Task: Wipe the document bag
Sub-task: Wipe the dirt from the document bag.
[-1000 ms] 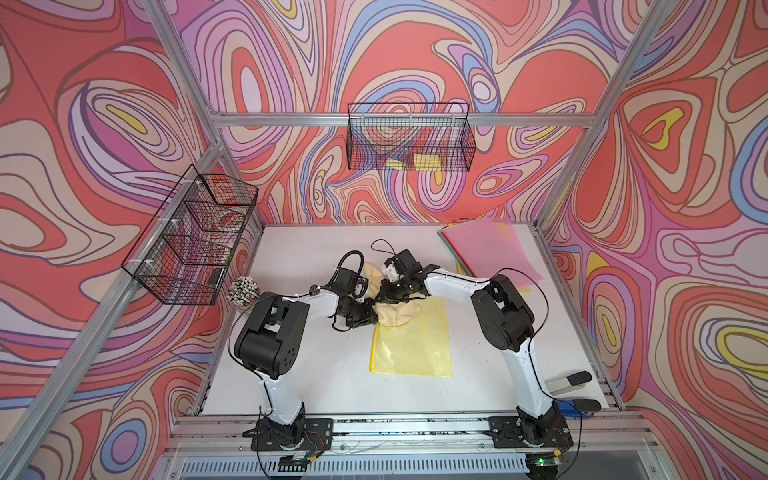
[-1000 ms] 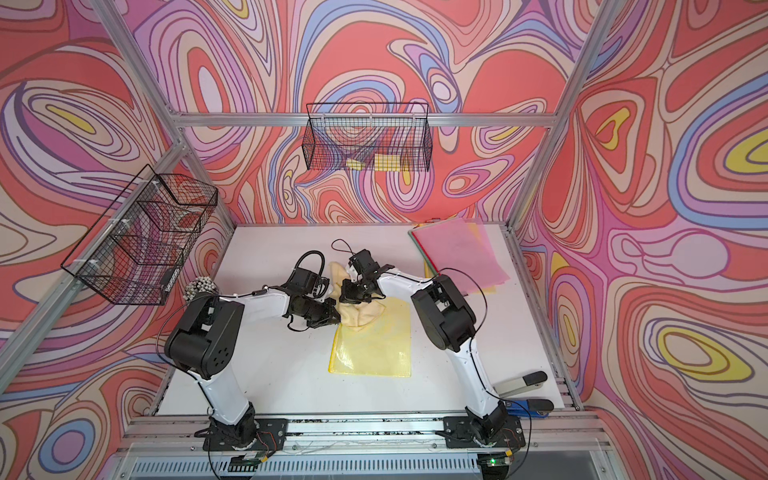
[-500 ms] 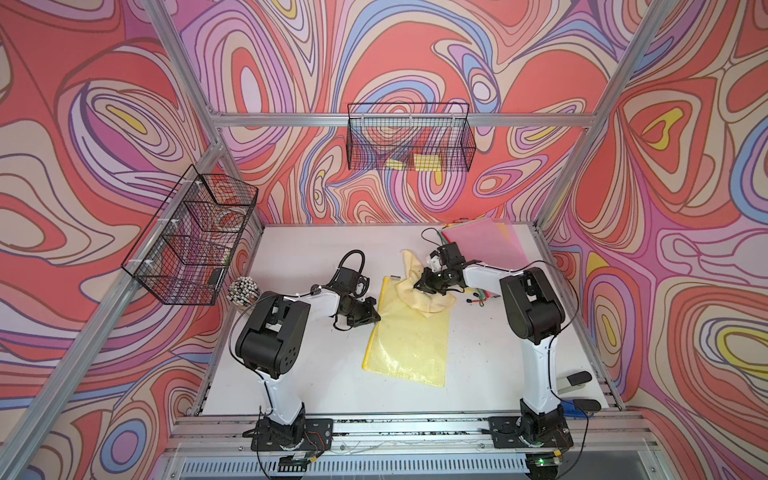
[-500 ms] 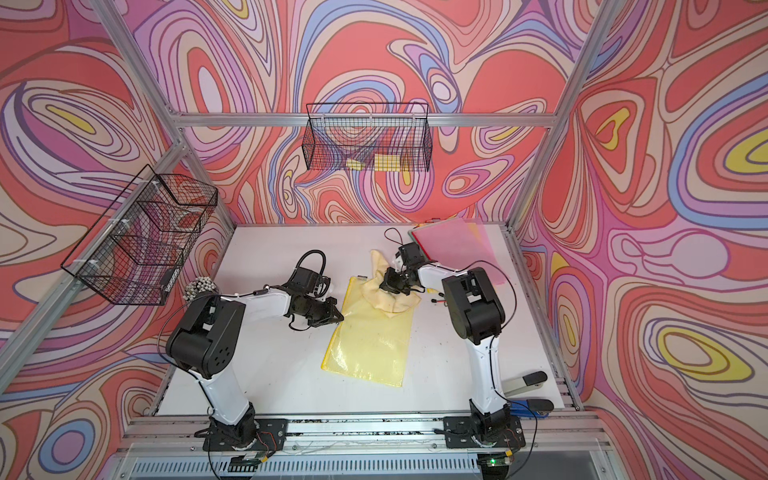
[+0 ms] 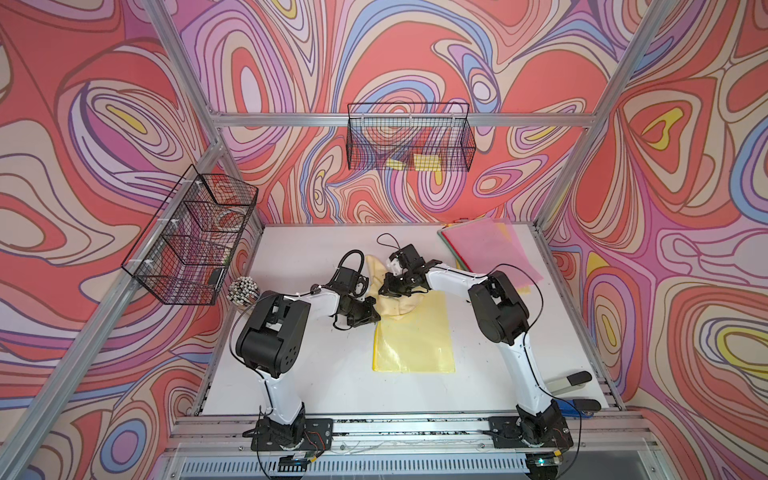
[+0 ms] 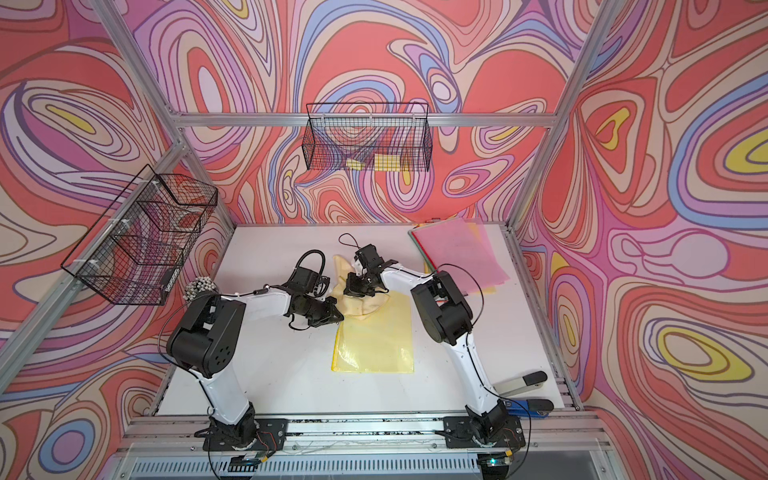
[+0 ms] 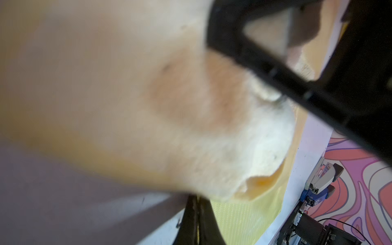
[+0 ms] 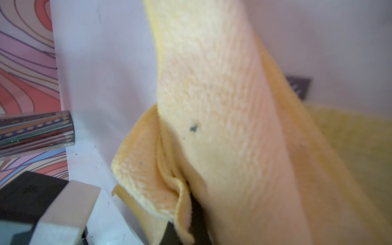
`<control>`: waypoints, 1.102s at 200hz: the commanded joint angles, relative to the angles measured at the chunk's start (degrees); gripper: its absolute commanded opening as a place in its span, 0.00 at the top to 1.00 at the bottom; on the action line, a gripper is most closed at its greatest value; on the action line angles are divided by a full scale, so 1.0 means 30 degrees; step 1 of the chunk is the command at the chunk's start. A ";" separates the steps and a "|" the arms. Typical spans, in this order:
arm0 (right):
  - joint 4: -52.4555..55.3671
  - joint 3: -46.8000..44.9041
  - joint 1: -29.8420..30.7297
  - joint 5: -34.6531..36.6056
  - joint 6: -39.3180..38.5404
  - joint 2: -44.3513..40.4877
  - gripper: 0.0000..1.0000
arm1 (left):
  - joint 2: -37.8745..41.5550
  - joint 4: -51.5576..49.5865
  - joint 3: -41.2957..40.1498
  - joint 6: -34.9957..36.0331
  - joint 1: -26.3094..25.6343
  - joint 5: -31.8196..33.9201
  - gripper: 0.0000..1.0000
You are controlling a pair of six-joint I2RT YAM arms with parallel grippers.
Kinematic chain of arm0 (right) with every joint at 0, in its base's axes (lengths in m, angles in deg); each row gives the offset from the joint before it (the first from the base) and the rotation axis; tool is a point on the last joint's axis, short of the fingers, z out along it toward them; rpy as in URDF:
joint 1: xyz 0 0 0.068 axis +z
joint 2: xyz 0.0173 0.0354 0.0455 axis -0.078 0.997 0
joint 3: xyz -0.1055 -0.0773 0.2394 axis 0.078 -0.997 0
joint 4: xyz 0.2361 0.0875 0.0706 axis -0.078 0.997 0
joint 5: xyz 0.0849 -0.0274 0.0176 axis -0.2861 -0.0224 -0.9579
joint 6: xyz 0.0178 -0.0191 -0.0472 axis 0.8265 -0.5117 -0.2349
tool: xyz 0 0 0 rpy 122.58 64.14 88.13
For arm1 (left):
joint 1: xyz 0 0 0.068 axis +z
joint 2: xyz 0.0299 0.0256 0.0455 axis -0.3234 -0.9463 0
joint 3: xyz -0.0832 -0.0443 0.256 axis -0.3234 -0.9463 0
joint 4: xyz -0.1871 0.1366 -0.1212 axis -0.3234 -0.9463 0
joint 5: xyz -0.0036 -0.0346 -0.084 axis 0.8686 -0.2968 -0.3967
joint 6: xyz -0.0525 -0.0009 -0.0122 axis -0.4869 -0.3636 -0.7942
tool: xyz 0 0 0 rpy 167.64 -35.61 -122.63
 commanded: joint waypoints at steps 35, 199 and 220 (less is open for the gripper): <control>0.1201 -0.0177 -0.1892 0.1144 0.0175 0.1002 1.00 | -0.0284 -0.0821 -0.0377 -0.0060 0.0038 0.1273 1.00; -0.0723 -0.5399 -0.0372 0.0272 0.0943 -0.3532 1.00 | -0.1080 0.0028 0.0195 -0.1319 0.0410 0.0964 1.00; -0.1590 -0.6997 -0.0458 0.0394 0.1385 -0.3929 1.00 | -0.1109 -0.0116 0.0375 -0.1273 0.0423 0.1029 1.00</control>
